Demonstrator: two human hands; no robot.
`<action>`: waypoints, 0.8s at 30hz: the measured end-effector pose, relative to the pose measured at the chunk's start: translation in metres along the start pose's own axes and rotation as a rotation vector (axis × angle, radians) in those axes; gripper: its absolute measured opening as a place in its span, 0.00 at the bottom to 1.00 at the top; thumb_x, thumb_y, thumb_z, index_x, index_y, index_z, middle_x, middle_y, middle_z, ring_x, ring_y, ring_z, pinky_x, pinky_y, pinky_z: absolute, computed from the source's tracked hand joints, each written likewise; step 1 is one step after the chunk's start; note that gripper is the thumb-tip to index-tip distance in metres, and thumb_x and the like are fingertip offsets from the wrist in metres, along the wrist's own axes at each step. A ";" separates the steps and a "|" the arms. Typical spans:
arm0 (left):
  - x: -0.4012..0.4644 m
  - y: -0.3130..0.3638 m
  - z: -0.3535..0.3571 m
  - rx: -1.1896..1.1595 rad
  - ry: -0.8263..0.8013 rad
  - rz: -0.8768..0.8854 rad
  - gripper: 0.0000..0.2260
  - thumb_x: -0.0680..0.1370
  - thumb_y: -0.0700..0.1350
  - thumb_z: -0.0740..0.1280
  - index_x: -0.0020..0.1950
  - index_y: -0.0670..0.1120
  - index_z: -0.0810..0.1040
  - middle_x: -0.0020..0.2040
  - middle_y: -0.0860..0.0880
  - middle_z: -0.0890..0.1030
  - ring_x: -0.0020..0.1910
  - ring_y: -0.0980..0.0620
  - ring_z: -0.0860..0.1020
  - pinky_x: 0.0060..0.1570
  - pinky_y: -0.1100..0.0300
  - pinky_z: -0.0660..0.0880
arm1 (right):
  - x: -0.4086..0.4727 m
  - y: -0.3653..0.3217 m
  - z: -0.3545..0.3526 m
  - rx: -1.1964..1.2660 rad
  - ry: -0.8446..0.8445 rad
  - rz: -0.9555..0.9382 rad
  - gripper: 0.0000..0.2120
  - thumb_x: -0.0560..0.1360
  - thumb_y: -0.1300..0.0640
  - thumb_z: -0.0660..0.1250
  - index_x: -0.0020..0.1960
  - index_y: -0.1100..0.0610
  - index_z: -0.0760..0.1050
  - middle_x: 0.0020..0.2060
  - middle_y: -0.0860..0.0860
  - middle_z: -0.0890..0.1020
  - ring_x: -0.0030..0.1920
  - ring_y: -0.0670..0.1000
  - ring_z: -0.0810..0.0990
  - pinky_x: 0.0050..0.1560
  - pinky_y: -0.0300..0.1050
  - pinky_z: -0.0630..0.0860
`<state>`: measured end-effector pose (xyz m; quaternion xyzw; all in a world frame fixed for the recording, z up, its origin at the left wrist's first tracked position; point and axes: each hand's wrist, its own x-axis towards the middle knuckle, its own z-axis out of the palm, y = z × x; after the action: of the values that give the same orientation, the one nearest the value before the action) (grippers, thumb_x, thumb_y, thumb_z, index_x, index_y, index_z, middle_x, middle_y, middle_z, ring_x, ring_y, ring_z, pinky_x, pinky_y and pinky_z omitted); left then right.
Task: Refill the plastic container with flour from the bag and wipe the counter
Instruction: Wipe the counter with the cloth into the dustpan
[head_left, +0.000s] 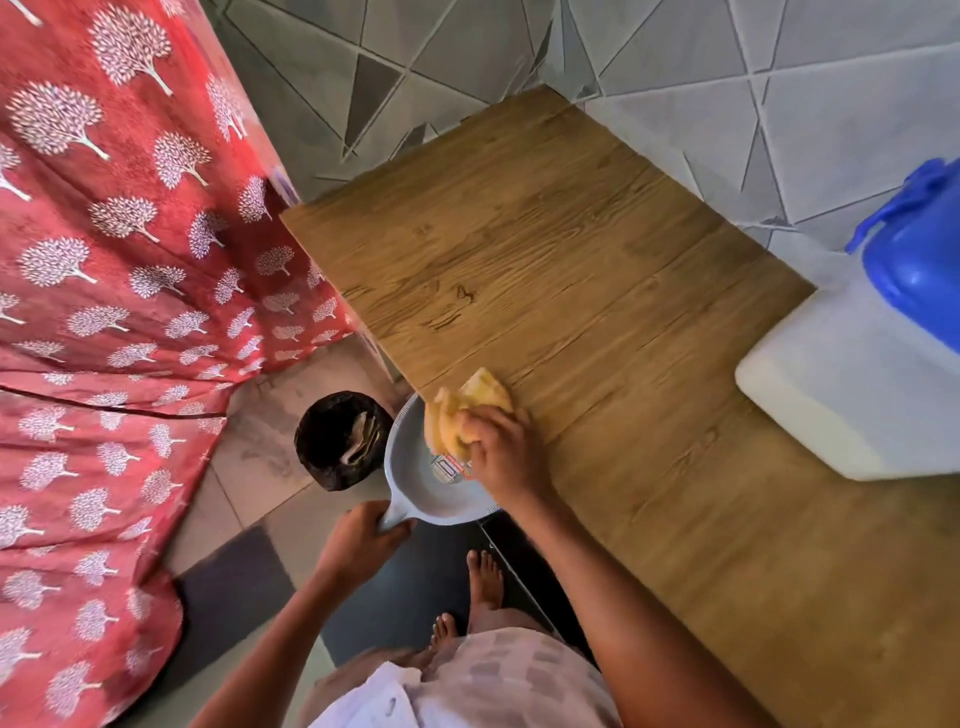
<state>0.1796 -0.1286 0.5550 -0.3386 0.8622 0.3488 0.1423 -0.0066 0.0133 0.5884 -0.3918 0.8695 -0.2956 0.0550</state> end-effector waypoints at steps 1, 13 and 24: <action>-0.003 0.000 0.000 -0.005 -0.006 0.000 0.11 0.75 0.50 0.71 0.35 0.48 0.75 0.28 0.52 0.76 0.26 0.55 0.72 0.31 0.57 0.67 | -0.007 -0.019 0.005 0.087 -0.061 -0.047 0.20 0.67 0.59 0.57 0.52 0.55 0.84 0.53 0.51 0.86 0.53 0.53 0.83 0.52 0.48 0.72; -0.030 -0.001 0.030 -0.116 -0.077 0.000 0.11 0.73 0.50 0.70 0.33 0.56 0.71 0.28 0.55 0.76 0.30 0.50 0.76 0.33 0.54 0.72 | -0.011 0.157 -0.159 -0.599 0.126 0.455 0.21 0.73 0.66 0.68 0.66 0.59 0.77 0.62 0.61 0.81 0.57 0.68 0.75 0.52 0.57 0.74; -0.046 0.013 0.051 -0.050 -0.086 0.041 0.16 0.73 0.54 0.69 0.31 0.49 0.70 0.25 0.53 0.74 0.25 0.53 0.72 0.31 0.54 0.72 | -0.097 -0.017 -0.036 -0.026 -0.143 0.085 0.24 0.69 0.59 0.58 0.62 0.56 0.82 0.56 0.56 0.84 0.53 0.61 0.81 0.55 0.53 0.79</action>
<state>0.2043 -0.0639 0.5470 -0.3092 0.8530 0.3874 0.1636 0.0598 0.0909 0.6142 -0.3752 0.8830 -0.2532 0.1244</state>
